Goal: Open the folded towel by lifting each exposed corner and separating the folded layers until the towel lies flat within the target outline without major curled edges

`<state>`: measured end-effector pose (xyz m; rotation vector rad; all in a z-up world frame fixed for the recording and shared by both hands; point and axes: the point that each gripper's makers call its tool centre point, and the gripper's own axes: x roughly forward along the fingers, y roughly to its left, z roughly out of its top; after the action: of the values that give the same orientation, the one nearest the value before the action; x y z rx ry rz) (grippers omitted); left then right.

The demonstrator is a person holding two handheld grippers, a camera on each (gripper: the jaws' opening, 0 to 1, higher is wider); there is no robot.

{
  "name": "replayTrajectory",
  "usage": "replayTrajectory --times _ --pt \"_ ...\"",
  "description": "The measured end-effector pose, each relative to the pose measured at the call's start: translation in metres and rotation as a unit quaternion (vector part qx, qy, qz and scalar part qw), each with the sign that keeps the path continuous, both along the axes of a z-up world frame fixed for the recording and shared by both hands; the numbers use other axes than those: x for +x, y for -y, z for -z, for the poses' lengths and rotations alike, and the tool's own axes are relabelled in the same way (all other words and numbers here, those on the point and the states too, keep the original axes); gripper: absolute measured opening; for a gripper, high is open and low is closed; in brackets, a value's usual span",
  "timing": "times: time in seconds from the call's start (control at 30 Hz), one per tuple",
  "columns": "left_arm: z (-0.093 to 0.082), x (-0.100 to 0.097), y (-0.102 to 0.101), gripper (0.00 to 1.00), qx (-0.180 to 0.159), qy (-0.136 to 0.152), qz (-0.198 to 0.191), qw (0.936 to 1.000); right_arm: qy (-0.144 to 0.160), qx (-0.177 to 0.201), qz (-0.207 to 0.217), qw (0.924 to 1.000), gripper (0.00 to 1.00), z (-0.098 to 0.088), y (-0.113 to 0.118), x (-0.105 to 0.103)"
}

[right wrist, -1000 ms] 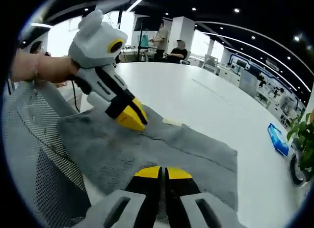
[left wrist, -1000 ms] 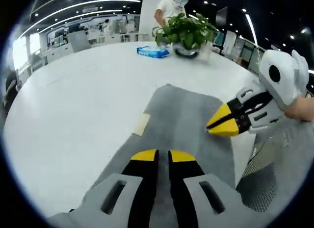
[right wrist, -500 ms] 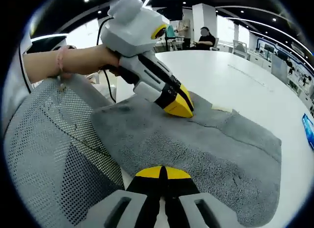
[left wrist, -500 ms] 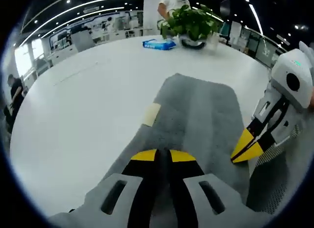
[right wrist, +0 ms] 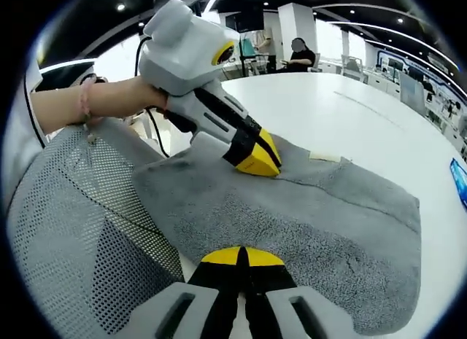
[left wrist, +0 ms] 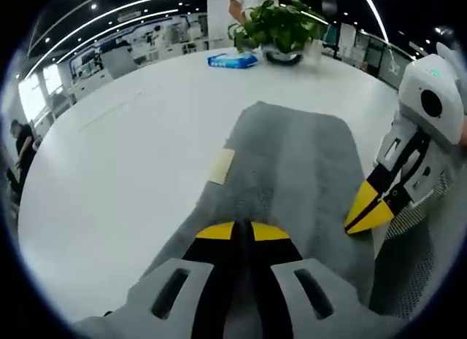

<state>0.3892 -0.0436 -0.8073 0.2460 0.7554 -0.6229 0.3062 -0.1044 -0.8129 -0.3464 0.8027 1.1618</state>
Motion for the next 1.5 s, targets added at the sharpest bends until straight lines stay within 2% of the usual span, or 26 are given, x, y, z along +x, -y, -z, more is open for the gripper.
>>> replayTrajectory --times 0.2,0.53,0.8,1.5 --pt "0.000 -0.002 -0.001 0.05 -0.002 -0.010 -0.006 0.9999 -0.004 -0.001 0.009 1.0000 0.00 0.000 0.003 0.002" --pt "0.000 -0.002 -0.002 0.05 0.006 -0.006 -0.002 1.0000 -0.018 0.004 0.029 0.9994 0.00 0.000 0.007 0.005" --pt "0.000 -0.002 -0.002 0.05 0.010 -0.006 -0.005 0.9999 -0.017 0.000 0.041 0.9990 0.00 0.000 0.011 0.008" --pt "0.000 -0.004 -0.003 0.05 0.012 -0.010 -0.014 0.9998 0.007 -0.020 0.090 0.9957 0.00 0.000 0.028 0.027"
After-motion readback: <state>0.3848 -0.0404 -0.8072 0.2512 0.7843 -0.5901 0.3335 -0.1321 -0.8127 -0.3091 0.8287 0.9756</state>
